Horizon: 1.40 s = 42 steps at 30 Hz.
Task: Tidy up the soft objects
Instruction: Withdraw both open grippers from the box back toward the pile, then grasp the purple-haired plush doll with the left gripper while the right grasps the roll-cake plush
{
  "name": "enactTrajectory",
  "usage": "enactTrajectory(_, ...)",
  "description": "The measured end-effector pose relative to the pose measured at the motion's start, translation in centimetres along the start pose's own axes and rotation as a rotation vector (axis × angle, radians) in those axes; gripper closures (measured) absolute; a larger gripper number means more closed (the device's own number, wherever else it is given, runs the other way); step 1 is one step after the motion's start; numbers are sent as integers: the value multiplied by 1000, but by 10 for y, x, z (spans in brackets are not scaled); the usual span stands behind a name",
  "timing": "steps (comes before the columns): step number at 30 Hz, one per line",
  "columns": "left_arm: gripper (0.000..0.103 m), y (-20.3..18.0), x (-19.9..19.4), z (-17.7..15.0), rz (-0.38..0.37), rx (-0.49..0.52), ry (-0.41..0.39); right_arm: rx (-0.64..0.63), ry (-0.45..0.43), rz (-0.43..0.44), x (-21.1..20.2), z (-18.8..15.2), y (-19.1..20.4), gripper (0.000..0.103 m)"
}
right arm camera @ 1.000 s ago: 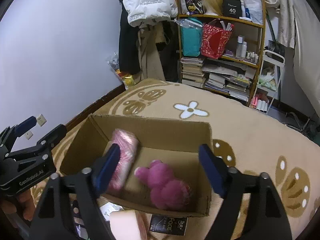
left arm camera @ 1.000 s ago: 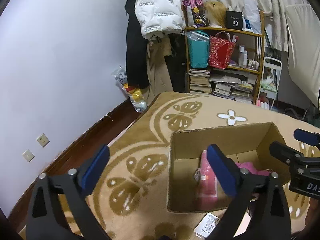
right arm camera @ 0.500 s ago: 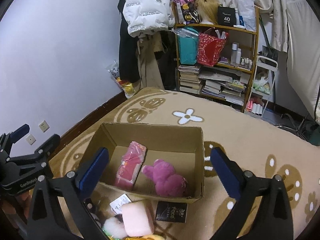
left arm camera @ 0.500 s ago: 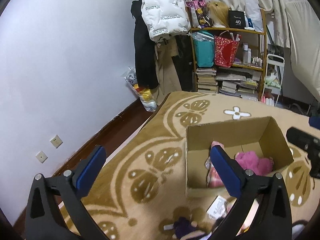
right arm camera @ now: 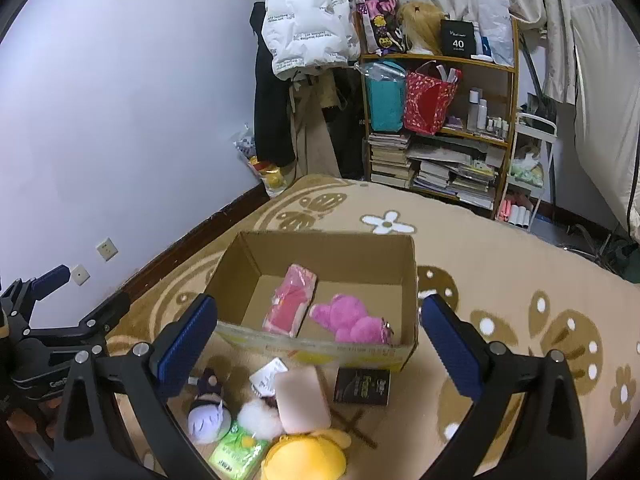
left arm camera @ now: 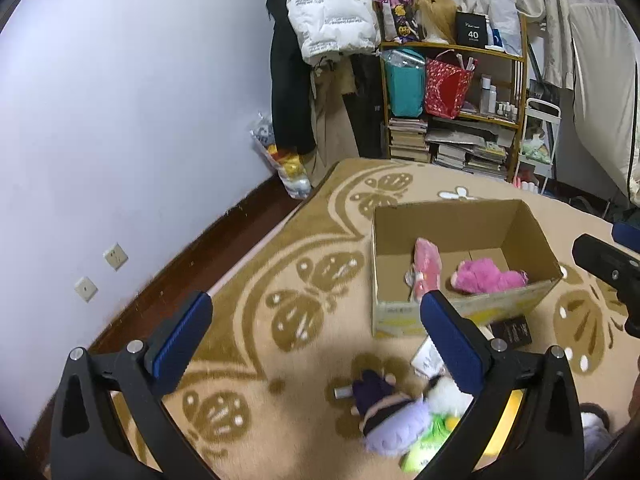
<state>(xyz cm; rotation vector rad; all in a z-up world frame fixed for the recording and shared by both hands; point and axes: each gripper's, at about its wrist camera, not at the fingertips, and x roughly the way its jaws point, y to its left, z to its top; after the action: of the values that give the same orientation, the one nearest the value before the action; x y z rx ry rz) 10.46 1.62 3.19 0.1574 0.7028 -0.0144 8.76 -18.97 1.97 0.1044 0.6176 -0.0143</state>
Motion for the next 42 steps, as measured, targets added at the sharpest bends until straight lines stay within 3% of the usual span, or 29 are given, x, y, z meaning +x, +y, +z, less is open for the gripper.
enactTrajectory(19,0,-10,33,-46,-18,13,140,24,103,9,30,-49,3,0)
enactTrajectory(26,0,-12,49,-55,-59,26,187,40,157,20,50,-63,1,0)
enactTrajectory(42,0,-23,85,-69,-78,31,295,104,259,4,95,-85,-8,0)
